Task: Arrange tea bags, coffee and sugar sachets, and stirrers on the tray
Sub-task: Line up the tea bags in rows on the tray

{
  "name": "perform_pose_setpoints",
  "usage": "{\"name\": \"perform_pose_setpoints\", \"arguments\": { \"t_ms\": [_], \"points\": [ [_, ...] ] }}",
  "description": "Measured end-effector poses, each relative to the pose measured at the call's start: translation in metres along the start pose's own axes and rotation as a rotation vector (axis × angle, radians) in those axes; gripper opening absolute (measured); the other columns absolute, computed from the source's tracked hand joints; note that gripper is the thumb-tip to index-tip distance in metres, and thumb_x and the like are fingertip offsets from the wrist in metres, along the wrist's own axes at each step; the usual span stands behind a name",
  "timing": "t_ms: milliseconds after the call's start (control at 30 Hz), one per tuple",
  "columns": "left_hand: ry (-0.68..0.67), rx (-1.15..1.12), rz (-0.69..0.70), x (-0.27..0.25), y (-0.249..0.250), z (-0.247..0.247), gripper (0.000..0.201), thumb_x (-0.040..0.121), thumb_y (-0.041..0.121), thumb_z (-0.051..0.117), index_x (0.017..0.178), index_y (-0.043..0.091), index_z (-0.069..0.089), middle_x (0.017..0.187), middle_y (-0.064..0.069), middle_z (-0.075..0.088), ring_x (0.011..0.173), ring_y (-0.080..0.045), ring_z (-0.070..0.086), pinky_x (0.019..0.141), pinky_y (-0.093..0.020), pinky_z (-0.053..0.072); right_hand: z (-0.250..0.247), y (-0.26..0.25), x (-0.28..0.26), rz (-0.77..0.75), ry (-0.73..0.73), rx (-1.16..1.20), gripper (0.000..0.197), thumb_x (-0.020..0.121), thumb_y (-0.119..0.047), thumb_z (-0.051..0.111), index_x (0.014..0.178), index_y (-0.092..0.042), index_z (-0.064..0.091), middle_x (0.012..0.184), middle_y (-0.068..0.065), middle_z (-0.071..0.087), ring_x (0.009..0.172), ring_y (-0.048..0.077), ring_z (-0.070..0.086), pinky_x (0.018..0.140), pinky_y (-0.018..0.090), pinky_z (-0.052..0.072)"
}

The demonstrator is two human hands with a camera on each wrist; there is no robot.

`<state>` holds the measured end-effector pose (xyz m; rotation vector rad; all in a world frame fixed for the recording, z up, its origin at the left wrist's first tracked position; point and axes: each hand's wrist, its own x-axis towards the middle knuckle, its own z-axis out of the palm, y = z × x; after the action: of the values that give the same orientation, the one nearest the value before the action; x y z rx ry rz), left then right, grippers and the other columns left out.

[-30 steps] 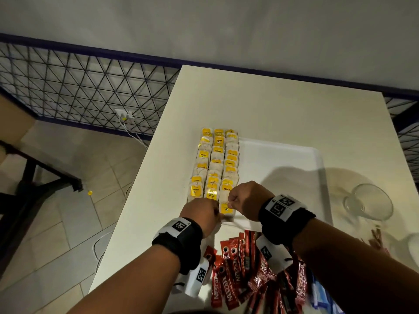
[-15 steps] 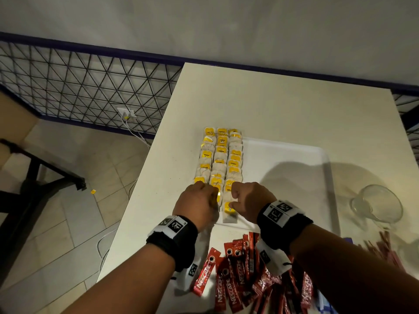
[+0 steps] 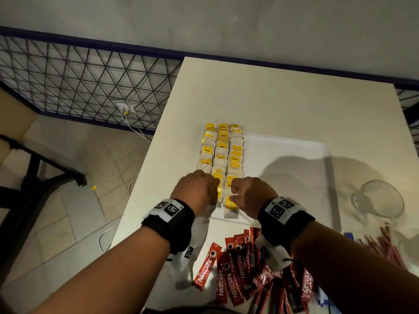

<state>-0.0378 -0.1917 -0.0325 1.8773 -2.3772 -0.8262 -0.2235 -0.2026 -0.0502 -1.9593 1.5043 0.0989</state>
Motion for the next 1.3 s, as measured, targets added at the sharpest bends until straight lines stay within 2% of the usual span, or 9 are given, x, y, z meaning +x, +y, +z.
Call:
{"name": "perform_pose_setpoints", "arguments": {
  "t_ms": [233,400,500,567,700,833,933,1033,1300],
  "points": [
    [-0.112,-0.004,-0.006,-0.081,-0.048,-0.02,0.011,0.088,0.027,0.063,0.096,0.02,0.066,0.092,0.005,0.061,0.08,-0.014,0.055,0.068,-0.022,0.035,0.0,-0.039,-0.013,-0.26,-0.103,-0.105,0.018,0.092,-0.037,0.054,0.102,-0.023,0.06,0.1,-0.001,0.062,0.096,0.022,0.055,0.077,0.03,0.042],
    [-0.318,-0.024,0.005,-0.117,-0.068,0.007,0.046,0.074,0.07,0.061,0.09,0.029,0.048,0.085,0.013,0.052,0.076,-0.005,0.05,0.072,-0.027,0.046,0.017,-0.061,-0.024,-0.343,-0.178,-0.156,0.02,0.093,-0.041,0.052,0.105,-0.026,0.058,0.107,-0.002,0.061,0.1,0.021,0.055,0.08,0.032,0.045],
    [-0.391,0.098,-0.044,-0.126,-0.065,0.034,0.079,0.061,0.08,0.054,0.121,0.031,0.044,0.108,0.011,0.05,0.098,-0.011,0.049,0.084,-0.033,0.047,0.027,-0.066,-0.031,-0.368,-0.213,-0.192,0.022,0.094,-0.041,0.05,0.107,-0.026,0.057,0.105,-0.001,0.061,0.101,0.022,0.054,0.081,0.034,0.046],
    [-0.361,0.166,-0.037,-0.13,-0.059,0.05,0.079,0.067,0.071,0.053,0.13,0.026,0.041,0.122,0.006,0.046,0.106,-0.016,0.049,0.084,-0.033,0.049,0.033,-0.069,-0.035,-0.377,-0.229,-0.207,0.023,0.094,-0.042,0.05,0.108,-0.026,0.057,0.106,0.0,0.062,0.102,0.022,0.055,0.081,0.033,0.045],
    [-0.238,0.063,0.004,-0.123,-0.055,0.064,0.011,0.08,0.025,0.053,0.089,0.018,0.054,0.1,-0.004,0.056,0.1,-0.024,0.049,0.074,-0.034,0.049,0.036,-0.069,-0.041,-0.348,-0.261,-0.231,0.024,0.093,-0.043,0.049,0.108,-0.026,0.057,0.109,0.001,0.061,0.103,0.023,0.055,0.082,0.033,0.045],
    [-0.188,-0.096,-0.126,-0.113,-0.051,0.05,0.011,0.078,0.012,0.06,0.086,0.02,0.057,0.09,-0.002,0.059,0.09,-0.02,0.054,0.07,-0.026,0.037,0.028,-0.067,-0.043,-0.334,-0.245,-0.211,0.023,0.095,-0.041,0.048,0.11,-0.025,0.055,0.107,-0.001,0.061,0.102,0.02,0.054,0.08,0.029,0.04],
    [-0.119,-0.391,-0.227,-0.111,-0.051,0.036,0.023,0.085,0.018,0.066,0.074,0.03,0.05,0.073,0.008,0.059,0.067,-0.007,0.054,0.061,-0.015,0.04,0.019,-0.069,-0.045,-0.328,-0.183,-0.117,0.024,0.093,-0.039,0.052,0.113,-0.026,0.056,0.103,-0.007,0.061,0.098,0.015,0.053,0.08,0.026,0.039],
    [-0.079,-0.742,-0.276,-0.106,-0.046,0.017,0.018,0.091,0.019,0.066,0.079,0.02,0.052,0.059,0.007,0.058,0.051,-0.007,0.051,0.049,-0.026,0.045,0.013,-0.077,-0.045,-0.329,-0.078,0.038,0.029,0.089,-0.039,0.06,0.116,-0.03,0.056,0.098,-0.014,0.054,0.09,0.007,0.048,0.08,0.024,0.039],
    [0.016,-1.692,-0.338,-0.082,-0.005,-0.019,0.032,0.086,0.041,0.051,0.096,0.011,0.054,0.091,-0.013,0.068,0.071,-0.028,0.069,0.058,-0.038,0.058,-0.004,-0.084,-0.035,-0.186,0.069,0.529,0.023,0.082,-0.018,0.073,0.096,-0.031,0.06,0.075,-0.011,0.055,0.064,0.01,0.052,0.066,0.024,0.044]
  ]
}}
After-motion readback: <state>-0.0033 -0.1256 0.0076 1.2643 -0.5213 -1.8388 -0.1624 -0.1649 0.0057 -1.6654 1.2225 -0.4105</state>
